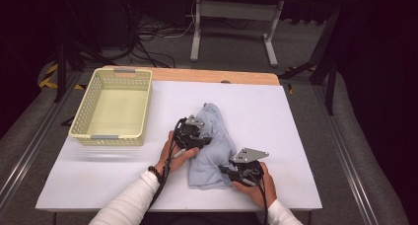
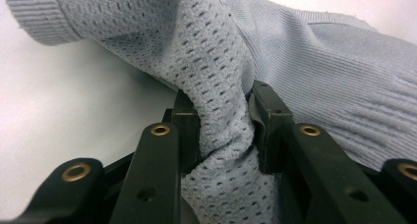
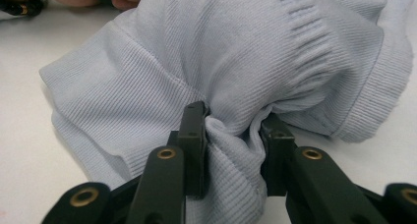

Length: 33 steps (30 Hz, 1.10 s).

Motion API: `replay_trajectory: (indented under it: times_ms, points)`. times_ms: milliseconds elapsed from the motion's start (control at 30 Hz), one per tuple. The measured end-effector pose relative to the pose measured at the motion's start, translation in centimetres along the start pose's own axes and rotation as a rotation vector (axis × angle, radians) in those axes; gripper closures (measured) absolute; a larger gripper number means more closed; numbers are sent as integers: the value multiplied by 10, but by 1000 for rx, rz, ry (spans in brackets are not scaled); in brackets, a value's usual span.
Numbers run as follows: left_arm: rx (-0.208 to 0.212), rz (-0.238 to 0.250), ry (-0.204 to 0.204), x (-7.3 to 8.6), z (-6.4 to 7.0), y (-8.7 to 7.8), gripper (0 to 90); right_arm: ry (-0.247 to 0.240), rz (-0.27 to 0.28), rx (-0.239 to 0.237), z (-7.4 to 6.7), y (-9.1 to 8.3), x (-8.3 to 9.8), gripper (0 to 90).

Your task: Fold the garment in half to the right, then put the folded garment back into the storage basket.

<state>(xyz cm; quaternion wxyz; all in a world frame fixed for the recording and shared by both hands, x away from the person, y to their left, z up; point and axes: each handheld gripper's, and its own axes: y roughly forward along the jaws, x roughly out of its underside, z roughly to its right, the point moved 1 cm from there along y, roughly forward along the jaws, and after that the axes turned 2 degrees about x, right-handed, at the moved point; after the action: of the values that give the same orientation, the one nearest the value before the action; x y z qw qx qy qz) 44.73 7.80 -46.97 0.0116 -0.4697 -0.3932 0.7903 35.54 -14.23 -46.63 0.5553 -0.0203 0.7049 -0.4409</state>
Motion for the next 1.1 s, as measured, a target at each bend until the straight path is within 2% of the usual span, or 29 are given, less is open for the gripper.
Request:
replay_trajectory:
  times_ms: [67, 167, 333, 833, 900, 1100]
  points:
    - [13, 6, -20, 1, -1, 0, 689, 7, -1, -6, 1, 0, 0, 694]
    - [3, 12, -4, 1, -2, -1, 694, 12, -2, -12, 1, 0, 0, 695]
    - [4, 14, -16, 1, 0, -1, 695, 8, 0, -10, 1, 0, 0, 695]
    - [-25, 21, 24, 2, 2, -1, 696, 6, 0, -7, 1, 0, 0, 695]
    - [-22, 17, 16, 2, 3, -1, 697, 5, 0, -5, 1, 0, 0, 696]
    - [-34, 26, 29, 2, 3, -1, 699, 8, -2, -12, 1, 0, 0, 698]
